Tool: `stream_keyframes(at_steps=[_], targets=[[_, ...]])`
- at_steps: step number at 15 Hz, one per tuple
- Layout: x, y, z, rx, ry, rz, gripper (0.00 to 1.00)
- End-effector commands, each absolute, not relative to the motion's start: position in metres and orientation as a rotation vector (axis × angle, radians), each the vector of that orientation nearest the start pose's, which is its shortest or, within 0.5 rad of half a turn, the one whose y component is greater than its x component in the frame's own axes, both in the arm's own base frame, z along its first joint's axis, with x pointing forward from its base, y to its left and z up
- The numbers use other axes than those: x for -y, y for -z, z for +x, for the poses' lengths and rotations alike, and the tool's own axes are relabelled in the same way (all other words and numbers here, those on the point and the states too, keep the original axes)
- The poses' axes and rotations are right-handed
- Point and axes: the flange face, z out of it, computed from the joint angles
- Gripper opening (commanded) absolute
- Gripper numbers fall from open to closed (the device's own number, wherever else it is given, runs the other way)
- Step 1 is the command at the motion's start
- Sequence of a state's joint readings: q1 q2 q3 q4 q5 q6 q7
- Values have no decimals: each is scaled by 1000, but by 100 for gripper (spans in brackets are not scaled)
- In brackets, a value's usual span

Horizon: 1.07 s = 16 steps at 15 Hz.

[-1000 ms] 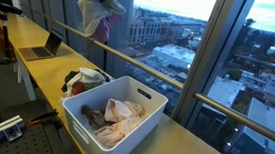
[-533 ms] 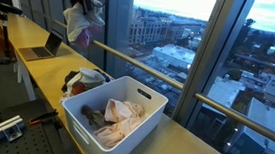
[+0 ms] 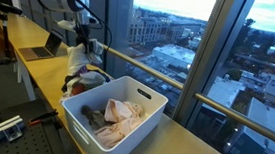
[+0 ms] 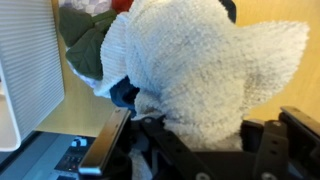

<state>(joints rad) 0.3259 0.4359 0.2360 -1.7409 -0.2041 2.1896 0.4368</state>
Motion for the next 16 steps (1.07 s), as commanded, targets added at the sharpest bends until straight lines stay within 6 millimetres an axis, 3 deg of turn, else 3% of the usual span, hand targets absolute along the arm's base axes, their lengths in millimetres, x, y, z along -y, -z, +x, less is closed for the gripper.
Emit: stream_keyframes(at_steps=[1,3,5,8,12,16], targets=[[-325,-311,568,317,31,-3142,47],[-312,-319,565,282,25,-3139,61],[-291,-341,562,236,52,-3141,76],[-242,-383,559,127,129,-3140,98],[-153,-426,552,-22,223,-3158,100],[-73,-415,548,-124,217,-3197,100]])
